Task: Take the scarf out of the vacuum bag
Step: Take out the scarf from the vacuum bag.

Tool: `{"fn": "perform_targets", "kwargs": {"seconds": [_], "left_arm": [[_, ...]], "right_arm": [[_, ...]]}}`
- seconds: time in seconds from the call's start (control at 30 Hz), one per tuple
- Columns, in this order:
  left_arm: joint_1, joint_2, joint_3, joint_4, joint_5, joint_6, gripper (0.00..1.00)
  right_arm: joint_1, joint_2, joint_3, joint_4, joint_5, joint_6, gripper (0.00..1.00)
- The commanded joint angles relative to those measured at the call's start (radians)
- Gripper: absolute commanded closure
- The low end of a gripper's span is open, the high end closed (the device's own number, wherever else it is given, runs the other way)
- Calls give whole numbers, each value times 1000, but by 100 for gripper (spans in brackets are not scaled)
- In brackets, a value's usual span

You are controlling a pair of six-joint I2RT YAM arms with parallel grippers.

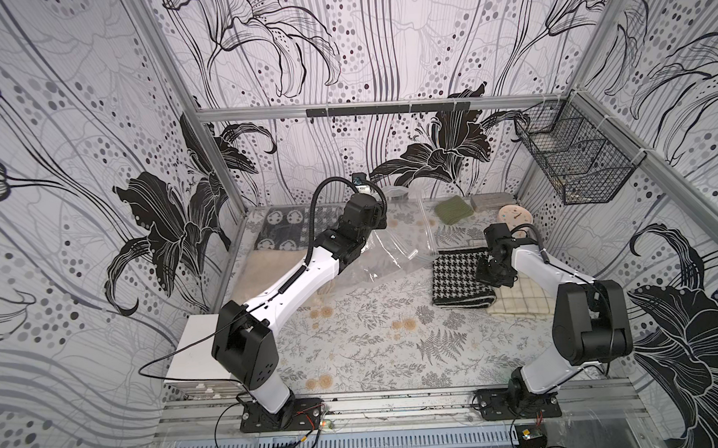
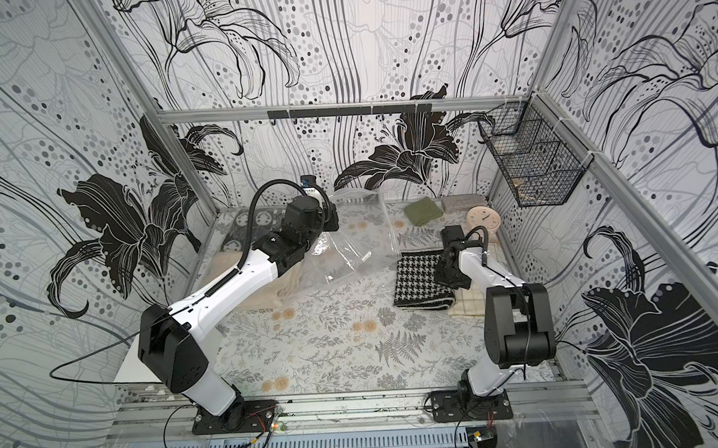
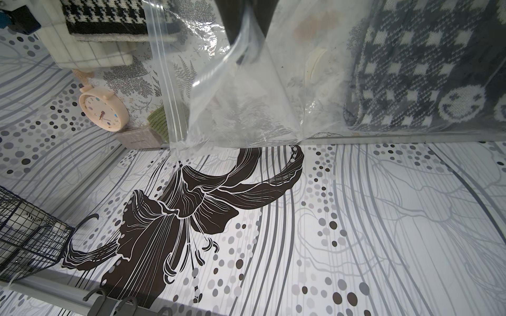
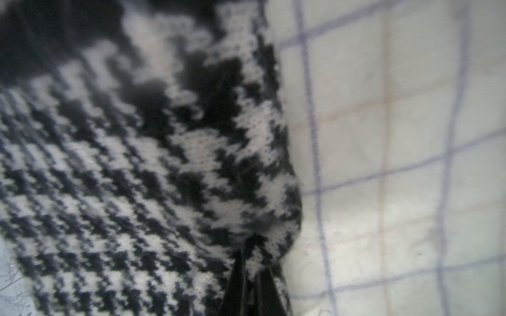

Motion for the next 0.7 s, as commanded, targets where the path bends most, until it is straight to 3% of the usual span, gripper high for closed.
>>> {"fn": "perform_targets", "kwargs": {"seconds": [0.0, 0.3, 0.57, 0.67], "left_arm": [[4, -30, 41, 46, 0, 12, 100], [5, -7, 48, 40, 26, -4, 100], [4, 2, 54, 35, 49, -11, 100], [4, 3, 53, 34, 49, -11, 100]], "right_arm": [[13, 32, -29, 49, -200, -46, 100], [113, 95, -6, 77, -411, -77, 100], [112, 27, -35, -53, -146, -16, 100], [113, -8, -49, -94, -99, 27, 100]]}}
